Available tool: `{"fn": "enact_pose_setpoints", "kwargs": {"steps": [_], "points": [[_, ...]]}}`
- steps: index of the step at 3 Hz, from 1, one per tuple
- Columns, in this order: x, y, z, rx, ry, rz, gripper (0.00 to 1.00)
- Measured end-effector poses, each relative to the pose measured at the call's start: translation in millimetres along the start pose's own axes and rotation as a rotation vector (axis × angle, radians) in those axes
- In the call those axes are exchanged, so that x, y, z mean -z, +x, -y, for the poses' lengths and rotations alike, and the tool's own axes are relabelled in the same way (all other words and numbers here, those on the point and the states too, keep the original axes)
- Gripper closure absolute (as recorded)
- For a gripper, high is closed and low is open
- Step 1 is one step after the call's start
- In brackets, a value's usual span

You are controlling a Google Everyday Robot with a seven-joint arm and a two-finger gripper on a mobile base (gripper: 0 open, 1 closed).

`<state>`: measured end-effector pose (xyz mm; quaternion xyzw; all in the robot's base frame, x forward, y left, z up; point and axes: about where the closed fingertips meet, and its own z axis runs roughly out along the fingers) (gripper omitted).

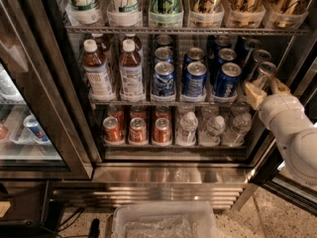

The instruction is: Pick redbull can from middle shelf of fridge

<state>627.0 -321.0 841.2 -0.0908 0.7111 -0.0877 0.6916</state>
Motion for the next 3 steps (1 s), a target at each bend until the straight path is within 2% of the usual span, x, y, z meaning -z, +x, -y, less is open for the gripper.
{"fn": "enact_pose_setpoints", "kwargs": {"steps": [1,2,3], "points": [[-2.9,1.2,-0.3,-0.02,-0.043,-0.02,1.0],[-2.9,1.2,-0.3,-0.02,-0.043,-0.019,1.0],[0.6,-15.7,-3.4,-0.016,-0.043,0.024,1.0]]}}
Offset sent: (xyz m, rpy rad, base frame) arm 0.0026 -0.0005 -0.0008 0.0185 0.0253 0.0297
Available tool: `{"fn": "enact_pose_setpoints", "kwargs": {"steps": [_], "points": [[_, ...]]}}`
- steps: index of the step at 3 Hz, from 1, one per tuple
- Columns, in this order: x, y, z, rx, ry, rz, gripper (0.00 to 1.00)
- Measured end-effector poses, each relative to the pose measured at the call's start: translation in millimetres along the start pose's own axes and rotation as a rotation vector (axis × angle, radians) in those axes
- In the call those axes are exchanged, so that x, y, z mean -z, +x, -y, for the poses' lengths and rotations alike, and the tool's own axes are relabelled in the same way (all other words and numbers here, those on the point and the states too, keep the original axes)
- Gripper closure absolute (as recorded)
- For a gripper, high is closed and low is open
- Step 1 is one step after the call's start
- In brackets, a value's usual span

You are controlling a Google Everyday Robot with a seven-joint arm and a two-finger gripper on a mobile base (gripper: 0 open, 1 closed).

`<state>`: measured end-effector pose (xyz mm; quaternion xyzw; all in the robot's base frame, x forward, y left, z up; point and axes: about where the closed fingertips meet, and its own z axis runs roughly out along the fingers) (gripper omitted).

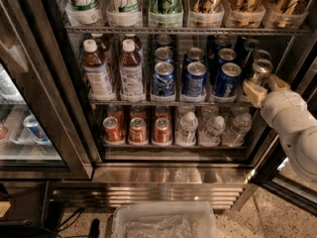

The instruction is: Pick redbull can from middle shelf of fridge

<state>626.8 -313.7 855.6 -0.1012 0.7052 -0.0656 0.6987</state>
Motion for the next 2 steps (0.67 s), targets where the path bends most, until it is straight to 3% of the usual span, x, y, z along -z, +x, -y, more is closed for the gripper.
{"fn": "enact_pose_setpoints", "kwargs": {"steps": [2], "points": [[15.3,-47.7,-0.2,0.08,0.058,0.145,1.0]]}}
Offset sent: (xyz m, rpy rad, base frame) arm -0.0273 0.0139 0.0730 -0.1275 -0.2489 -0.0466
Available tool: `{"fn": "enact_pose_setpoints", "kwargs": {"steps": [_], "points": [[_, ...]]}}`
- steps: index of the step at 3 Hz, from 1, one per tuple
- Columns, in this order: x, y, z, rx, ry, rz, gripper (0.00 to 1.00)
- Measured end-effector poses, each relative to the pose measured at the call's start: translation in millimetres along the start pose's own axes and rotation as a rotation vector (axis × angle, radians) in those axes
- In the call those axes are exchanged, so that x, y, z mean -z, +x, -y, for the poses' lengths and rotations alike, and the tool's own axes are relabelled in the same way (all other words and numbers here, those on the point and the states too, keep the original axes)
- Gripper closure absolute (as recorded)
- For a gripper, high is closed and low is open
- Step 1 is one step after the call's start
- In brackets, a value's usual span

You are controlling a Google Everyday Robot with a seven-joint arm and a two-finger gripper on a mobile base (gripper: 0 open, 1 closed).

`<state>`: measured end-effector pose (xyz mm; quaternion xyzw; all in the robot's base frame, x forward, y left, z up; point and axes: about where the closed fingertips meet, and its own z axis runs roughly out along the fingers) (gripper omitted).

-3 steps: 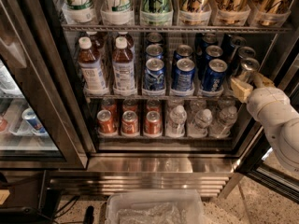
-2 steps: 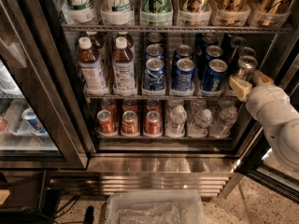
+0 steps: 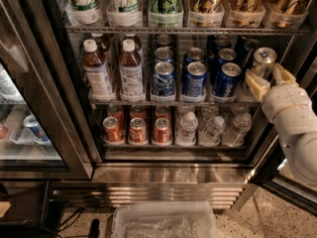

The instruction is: Pick redbull can from middle shelf of fridge

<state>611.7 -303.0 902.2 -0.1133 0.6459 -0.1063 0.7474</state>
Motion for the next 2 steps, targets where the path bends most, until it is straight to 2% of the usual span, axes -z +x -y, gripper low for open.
{"fn": "enact_pose_setpoints", "kwargs": {"steps": [1,2], "points": [[-1.2,-12.3,3.5,0.064,0.018,0.013,1.0],[-1.1,-12.3,3.5,0.064,0.018,0.013,1.0]]}}
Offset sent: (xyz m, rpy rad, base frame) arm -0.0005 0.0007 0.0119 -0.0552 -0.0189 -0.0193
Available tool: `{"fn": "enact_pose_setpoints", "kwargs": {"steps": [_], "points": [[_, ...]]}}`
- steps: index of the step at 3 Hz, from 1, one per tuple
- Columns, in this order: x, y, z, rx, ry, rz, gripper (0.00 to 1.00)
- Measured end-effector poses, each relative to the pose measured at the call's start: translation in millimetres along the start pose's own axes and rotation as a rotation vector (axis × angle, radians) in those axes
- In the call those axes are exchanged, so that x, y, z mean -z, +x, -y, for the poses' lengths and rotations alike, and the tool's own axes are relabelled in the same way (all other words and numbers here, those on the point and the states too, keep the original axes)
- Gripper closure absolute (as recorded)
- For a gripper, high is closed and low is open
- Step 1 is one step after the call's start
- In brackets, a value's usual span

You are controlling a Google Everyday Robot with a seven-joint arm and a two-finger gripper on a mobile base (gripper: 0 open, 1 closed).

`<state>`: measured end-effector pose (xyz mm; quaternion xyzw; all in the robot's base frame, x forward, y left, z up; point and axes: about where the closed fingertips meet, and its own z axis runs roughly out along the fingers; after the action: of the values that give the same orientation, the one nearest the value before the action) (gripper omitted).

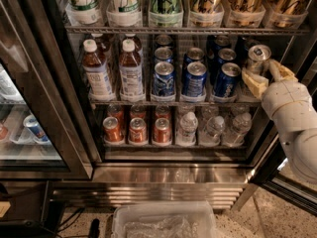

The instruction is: Pick redbull can from middle shelf of fridge

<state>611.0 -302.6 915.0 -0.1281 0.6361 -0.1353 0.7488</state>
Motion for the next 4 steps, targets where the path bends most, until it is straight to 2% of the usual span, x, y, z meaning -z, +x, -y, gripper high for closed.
{"fn": "enact_pose_setpoints", "kwargs": {"steps": [1,3,4], "points": [[24.5,-4.0,2.3,0.0,-0.044,-0.012,1.0],[101.6,-39.6,19.2,0.059,-0.19,-0.007,1.0],[125.7,-63.8,33.0,0.093,-0.26,0.006,1.0]]}}
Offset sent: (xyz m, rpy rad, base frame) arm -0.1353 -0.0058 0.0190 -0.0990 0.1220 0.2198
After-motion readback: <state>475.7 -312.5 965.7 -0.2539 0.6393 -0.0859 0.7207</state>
